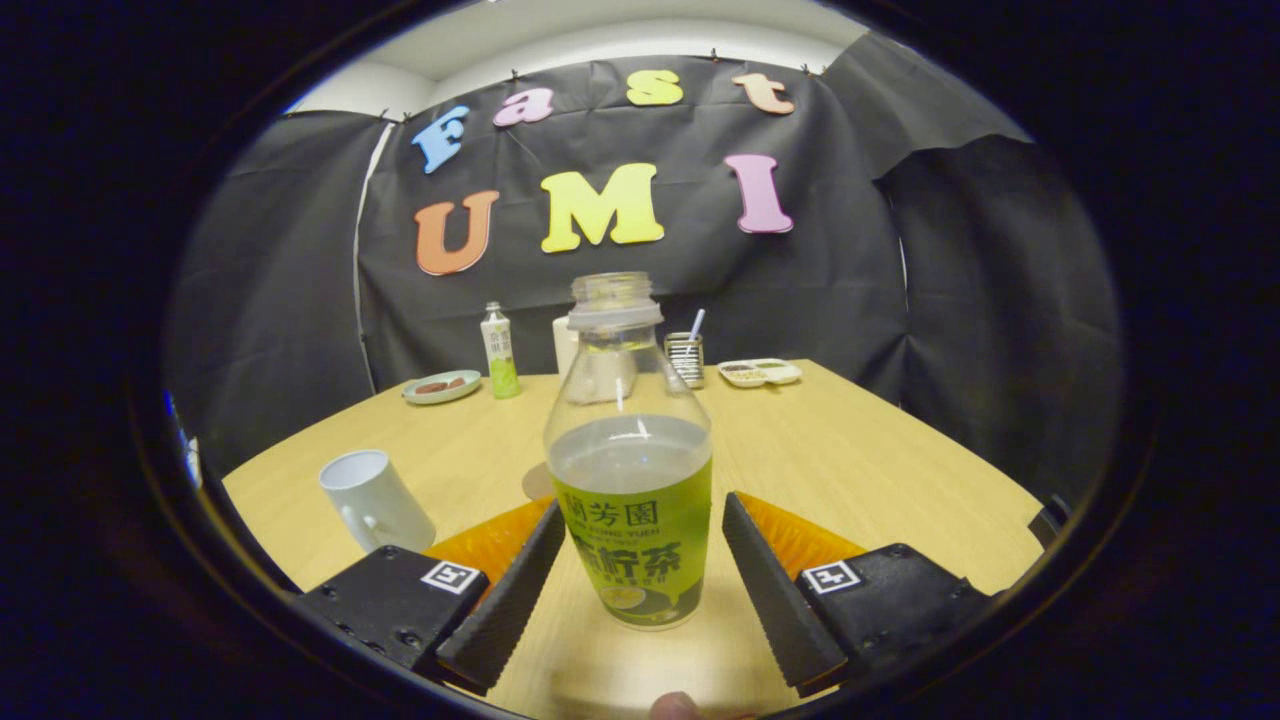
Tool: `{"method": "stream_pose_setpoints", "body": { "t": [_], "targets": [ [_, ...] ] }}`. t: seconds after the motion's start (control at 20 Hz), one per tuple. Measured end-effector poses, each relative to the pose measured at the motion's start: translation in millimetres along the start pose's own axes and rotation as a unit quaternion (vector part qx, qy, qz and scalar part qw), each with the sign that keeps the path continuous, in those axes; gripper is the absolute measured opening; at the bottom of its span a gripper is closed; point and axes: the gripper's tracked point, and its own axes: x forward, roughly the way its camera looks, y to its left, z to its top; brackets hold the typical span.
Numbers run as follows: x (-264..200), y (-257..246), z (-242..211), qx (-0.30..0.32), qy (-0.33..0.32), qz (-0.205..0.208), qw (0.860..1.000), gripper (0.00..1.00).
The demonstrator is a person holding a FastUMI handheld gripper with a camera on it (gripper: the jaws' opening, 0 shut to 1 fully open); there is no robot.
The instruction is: Take the bottle from table, then pour the juice into the cup, finally place the bottle on the coaster
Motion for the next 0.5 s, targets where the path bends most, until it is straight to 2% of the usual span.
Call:
{"method": "stream_pose_setpoints", "body": {
  "t": [0.2, 0.4, 0.5],
  "targets": [
    [2.1, -1.3, -3.7, -0.004, 0.007, -0.005, 1.0, 0.98],
    [1.1, -0.6, -0.4, -0.01, 0.006, -0.004, 1.0, 0.86],
    [-2.7, 3.8, 7.1, -0.009, 0.004, 0.009, 1.0, 0.81]
  ]
}}
